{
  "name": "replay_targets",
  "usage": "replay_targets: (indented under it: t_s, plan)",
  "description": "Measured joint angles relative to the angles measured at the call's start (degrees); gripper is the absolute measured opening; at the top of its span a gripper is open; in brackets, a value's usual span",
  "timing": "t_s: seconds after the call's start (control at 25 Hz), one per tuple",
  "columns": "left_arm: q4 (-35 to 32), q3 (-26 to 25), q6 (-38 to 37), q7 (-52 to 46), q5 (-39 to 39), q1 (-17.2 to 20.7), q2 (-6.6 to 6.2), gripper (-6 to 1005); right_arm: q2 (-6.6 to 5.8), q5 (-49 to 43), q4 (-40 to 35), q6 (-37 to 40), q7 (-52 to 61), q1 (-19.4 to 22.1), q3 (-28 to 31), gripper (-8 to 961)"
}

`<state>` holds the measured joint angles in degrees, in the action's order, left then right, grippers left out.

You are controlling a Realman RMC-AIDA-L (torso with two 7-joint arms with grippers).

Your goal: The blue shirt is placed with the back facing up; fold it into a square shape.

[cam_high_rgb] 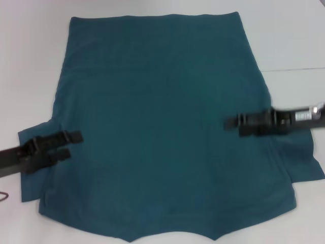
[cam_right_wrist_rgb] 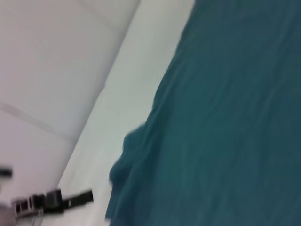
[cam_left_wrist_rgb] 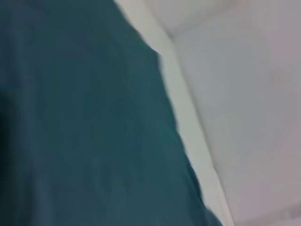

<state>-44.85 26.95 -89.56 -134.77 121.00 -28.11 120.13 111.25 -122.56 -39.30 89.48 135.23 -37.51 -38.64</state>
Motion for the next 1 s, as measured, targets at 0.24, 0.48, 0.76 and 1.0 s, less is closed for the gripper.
replay_targets:
  t_s: [0.24,0.48,0.76,1.0]
  plan:
    - [3.38,-3.85,6.85,-5.33,-0.77,-0.24,-0.76,843,-4.02,0.33,1.56,-1.78,6.81,-5.08,0.02,924]
    - [4.93,-6.26,13.77,-5.94,-0.50,0.27,-1.41,844,-5.15,-0.12,2.26,-3.16,8.55,-6.78,-0.46,925]
    - [5.36,-6.48,18.59,-5.98,0.65,0.94,-1.85,844,-5.20,-0.14,2.38,-3.72,8.82,-6.07,-0.32,925]
    - [7.08,-6.04,22.96,-5.85,2.14,1.03,-1.84,843,-5.30,-0.14,2.82,-3.77,8.65,-6.00,-0.43,925]
